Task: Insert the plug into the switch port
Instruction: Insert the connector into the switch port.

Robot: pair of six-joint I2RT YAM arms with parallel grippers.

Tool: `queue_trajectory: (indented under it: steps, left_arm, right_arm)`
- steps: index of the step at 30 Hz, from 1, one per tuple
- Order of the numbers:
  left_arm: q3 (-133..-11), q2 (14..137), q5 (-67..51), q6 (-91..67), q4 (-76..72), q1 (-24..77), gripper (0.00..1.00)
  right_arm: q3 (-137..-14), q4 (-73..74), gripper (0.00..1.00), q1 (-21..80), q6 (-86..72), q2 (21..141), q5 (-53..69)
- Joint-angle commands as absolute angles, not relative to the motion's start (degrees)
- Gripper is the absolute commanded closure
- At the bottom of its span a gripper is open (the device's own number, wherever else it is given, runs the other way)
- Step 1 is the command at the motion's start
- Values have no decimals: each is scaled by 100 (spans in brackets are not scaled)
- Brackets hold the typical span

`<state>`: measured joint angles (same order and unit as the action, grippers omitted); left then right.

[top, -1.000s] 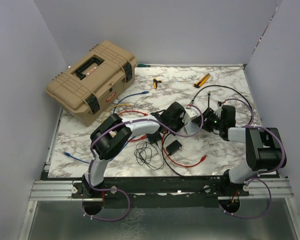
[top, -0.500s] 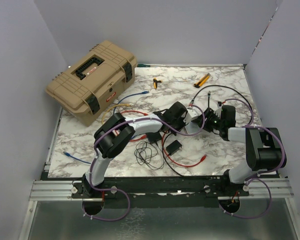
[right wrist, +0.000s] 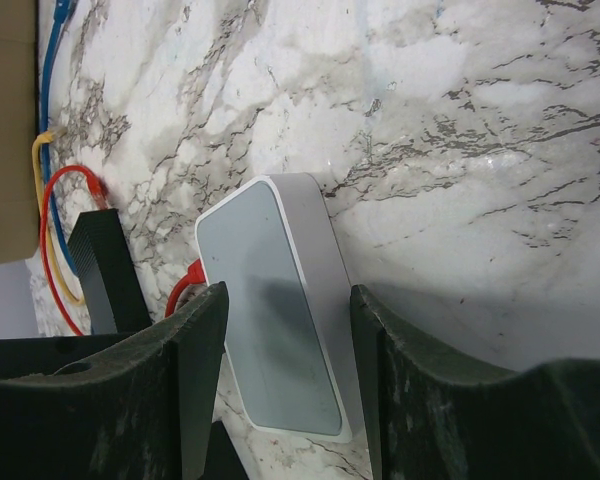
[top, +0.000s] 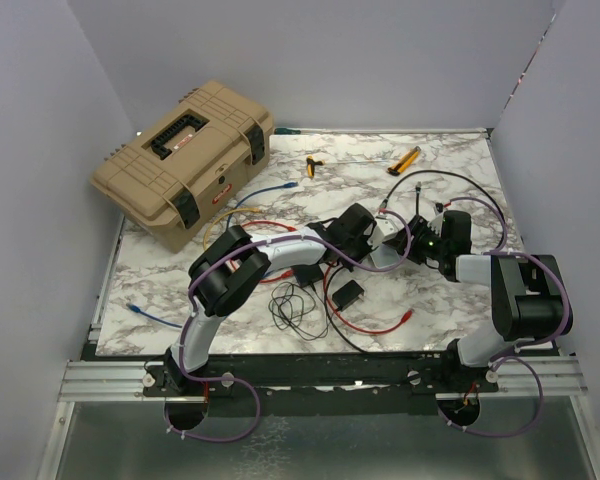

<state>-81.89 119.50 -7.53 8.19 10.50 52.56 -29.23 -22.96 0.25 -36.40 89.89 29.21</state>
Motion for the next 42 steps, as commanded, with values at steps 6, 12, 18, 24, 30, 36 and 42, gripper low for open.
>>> queue_trajectory:
  steps: [6,12,18,24,30,36,42]
  left_arm:
    - [-8141,11660,-781,843,598,5325,100]
    - [-8080,11570,-798,870,469,5361,100]
    - [-8057,11524,-792,878,409,5370,100]
    - [-8074,11720,-776,789,320,5371,100]
    - [-8113,11918,-736,809,354,5375,100]
    - [-8462,12038,-721,979,946,5370,100]
    - [-8584,11995,-545,986,956,5370,100]
  right_arm:
    - [-2804,-2253,44,26,-3608,9141,3101]
    - [-2804,-2268,44,26,-3612,9162,3111]
    - [-2812,-2290,44,26,-3621,9192,3134]
    - [-2817,-2309,44,26,-3639,9243,3217]
    - [-2830,-2400,44,26,-3590,9354,3445]
    - [-2878,-2463,45,26,-3392,9465,3780]
    - [-2915,-2479,47,60,-3349,9552,3914]
